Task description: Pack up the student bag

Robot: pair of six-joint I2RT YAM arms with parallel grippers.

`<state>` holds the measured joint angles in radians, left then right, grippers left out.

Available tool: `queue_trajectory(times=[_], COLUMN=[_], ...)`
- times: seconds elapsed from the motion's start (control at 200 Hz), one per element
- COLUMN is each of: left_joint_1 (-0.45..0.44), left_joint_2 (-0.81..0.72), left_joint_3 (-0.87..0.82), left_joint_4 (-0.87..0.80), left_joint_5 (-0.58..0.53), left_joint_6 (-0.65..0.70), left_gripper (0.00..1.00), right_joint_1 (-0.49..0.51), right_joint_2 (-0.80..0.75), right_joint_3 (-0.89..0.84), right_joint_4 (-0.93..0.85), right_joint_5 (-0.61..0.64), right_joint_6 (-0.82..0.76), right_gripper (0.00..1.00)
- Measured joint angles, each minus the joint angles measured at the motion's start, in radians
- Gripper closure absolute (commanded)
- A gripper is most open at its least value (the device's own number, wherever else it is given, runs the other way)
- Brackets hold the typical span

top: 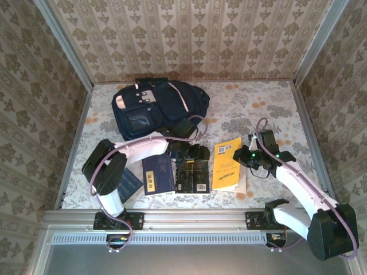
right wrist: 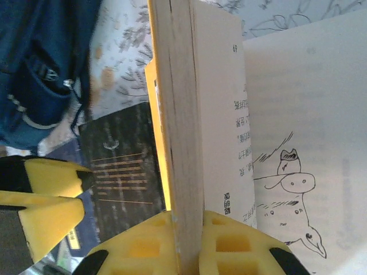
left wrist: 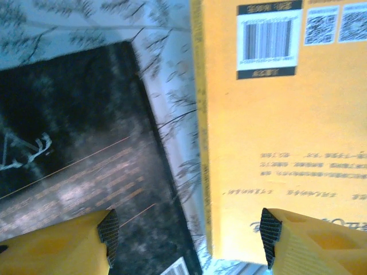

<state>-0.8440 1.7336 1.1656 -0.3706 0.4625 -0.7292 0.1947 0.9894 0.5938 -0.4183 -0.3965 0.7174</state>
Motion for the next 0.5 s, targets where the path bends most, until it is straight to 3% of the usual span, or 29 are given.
queue_trajectory(times=[0.5], left_joint_1=[0.049], left_joint_2=[-0.002], left_joint_3=[-0.059], left_joint_4=[0.245], left_joint_5=[0.109], left_joint_6=[-0.05], left_gripper=[0.27], right_joint_1=[-0.03], right_joint_2=[-0.013], right_joint_3=[-0.055], right_joint_4=[0.264], right_joint_5=[-0.258], right_joint_6=[0.242], right_gripper=[1.0])
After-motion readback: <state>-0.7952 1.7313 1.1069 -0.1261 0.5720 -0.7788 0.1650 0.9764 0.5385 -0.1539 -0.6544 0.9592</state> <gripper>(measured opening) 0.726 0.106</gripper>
